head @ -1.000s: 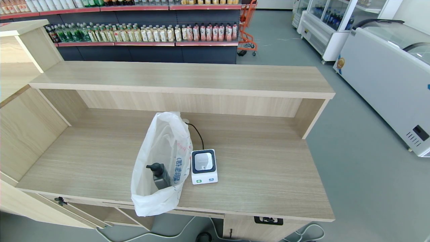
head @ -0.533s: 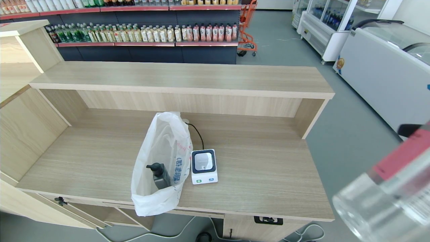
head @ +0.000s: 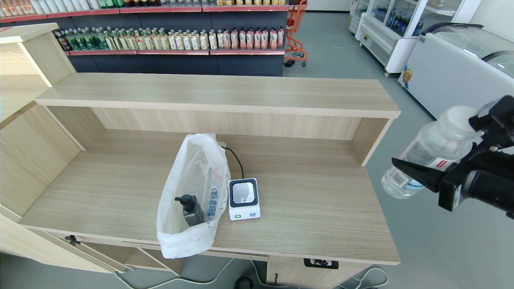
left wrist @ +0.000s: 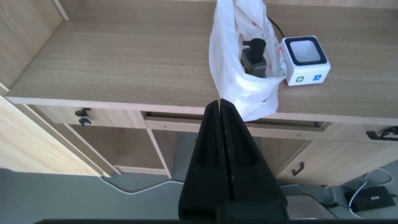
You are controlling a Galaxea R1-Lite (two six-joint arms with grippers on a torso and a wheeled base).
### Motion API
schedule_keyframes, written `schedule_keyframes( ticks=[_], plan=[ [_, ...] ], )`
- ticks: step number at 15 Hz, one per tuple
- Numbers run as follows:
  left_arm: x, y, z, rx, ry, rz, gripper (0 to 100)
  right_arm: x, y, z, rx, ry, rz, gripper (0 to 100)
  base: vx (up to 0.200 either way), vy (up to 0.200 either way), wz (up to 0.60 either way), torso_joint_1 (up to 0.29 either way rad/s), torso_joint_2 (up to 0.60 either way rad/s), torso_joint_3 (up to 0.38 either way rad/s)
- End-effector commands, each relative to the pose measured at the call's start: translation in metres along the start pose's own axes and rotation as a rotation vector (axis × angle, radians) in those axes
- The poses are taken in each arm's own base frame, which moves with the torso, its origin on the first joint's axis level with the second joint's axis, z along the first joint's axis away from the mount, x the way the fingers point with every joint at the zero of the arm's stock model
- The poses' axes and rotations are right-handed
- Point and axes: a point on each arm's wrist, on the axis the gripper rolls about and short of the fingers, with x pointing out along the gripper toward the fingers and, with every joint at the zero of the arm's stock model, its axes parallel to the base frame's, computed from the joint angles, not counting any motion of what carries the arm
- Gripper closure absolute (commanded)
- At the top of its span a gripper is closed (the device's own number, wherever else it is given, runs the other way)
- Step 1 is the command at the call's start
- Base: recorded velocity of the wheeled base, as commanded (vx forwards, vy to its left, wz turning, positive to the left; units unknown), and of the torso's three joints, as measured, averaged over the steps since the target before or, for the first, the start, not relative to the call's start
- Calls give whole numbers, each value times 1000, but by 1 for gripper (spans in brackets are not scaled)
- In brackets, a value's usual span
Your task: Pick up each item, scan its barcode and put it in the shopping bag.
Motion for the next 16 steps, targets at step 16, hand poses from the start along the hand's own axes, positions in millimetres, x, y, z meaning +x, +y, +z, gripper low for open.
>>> schedule_keyframes(
  ticks=[16],
  plan=[
    [0,0,0,1,0,0,100,19,-1,-52,-195,61,-99,100,0,25,0,0,0,0]
  ],
)
